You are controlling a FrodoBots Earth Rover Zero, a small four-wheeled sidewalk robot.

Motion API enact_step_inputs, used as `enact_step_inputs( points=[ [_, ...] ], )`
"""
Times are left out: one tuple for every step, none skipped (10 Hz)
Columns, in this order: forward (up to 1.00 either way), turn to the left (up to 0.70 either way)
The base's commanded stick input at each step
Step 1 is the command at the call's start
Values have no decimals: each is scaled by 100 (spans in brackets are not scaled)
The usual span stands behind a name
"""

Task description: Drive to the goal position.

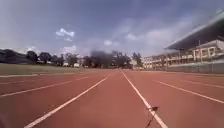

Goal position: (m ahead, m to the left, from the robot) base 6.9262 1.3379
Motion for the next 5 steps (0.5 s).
enact_step_inputs(
  points=[
    [70,0],
    [70,0],
    [70,0],
    [70,0],
    [70,0]
  ],
)
